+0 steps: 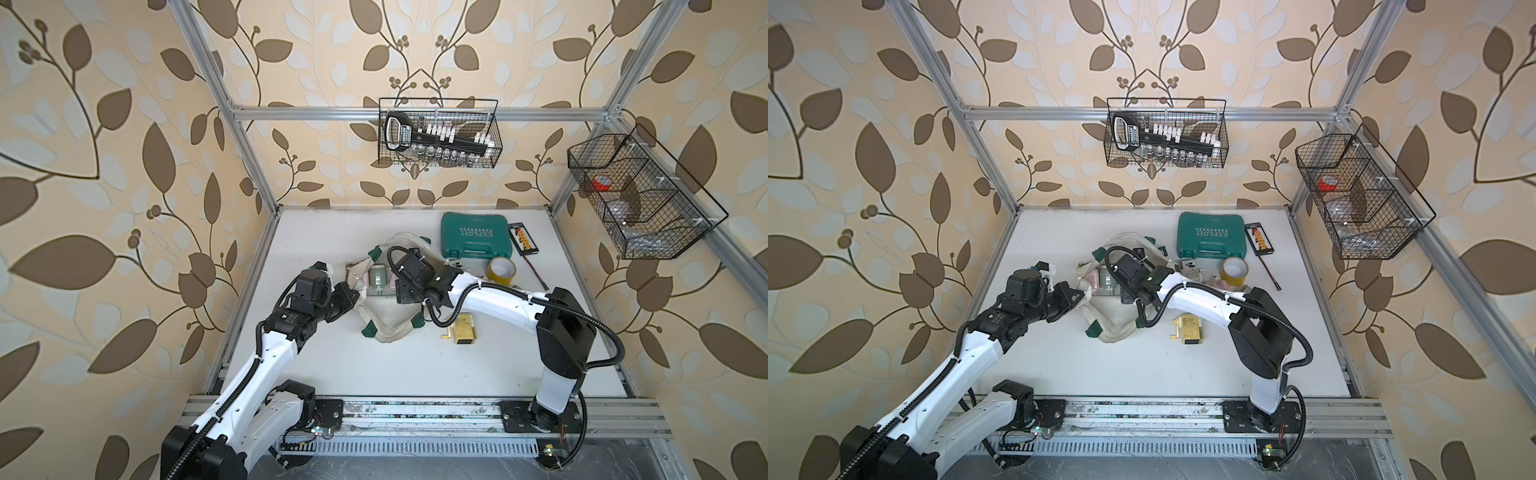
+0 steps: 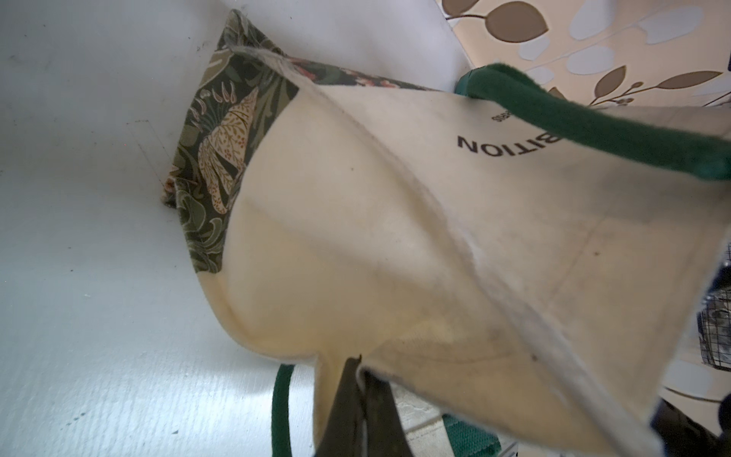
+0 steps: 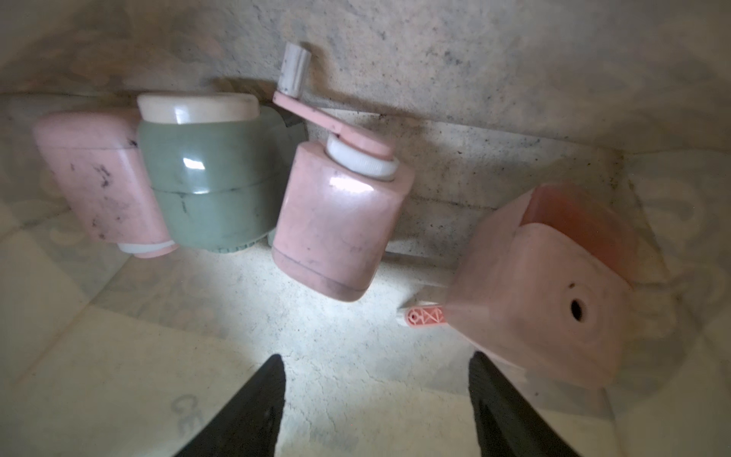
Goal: Take out the pencil sharpeners from the tote bags
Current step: Pick up the pencil sharpener from the canvas bag.
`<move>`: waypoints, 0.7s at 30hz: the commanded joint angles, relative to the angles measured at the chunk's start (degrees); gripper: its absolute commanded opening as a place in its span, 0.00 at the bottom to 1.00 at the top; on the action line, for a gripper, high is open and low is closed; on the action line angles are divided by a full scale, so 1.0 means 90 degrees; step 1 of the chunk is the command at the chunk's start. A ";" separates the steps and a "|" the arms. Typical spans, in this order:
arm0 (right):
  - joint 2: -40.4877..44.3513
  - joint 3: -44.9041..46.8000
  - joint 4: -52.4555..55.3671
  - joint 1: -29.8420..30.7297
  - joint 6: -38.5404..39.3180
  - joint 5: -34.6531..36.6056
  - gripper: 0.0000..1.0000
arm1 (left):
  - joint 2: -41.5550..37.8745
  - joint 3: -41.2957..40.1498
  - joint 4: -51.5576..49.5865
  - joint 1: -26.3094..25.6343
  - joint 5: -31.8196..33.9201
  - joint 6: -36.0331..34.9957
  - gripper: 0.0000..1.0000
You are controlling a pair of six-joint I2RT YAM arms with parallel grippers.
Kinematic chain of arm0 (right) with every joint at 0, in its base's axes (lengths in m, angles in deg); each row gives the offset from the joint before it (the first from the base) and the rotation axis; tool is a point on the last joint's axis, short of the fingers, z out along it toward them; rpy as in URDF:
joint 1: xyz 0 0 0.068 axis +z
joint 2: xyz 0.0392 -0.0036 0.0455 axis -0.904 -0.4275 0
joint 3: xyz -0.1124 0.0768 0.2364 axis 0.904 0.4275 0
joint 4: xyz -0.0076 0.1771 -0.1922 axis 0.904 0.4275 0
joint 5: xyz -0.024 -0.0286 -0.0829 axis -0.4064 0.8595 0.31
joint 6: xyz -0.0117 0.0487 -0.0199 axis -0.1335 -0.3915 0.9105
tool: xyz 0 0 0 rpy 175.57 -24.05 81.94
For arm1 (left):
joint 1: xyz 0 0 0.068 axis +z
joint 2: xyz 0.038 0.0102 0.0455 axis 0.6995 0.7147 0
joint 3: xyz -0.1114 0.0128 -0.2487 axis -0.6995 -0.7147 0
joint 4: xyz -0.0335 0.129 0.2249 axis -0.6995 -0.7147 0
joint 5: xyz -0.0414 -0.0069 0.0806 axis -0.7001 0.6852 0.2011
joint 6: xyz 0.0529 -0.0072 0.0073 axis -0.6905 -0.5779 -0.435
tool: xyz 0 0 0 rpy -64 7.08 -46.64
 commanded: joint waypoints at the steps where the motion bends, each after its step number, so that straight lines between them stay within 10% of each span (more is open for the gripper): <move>1: -0.0266 -0.0314 0.0232 -0.0018 -0.0296 0.0192 0.77 | 0.0072 0.0079 -0.0468 -0.0036 0.0358 -0.0014 0.00; 21: -0.1062 -0.1146 0.0555 -0.0148 -0.1004 -0.0067 1.00 | 0.0132 0.0164 -0.0538 -0.0036 0.0371 -0.0005 0.00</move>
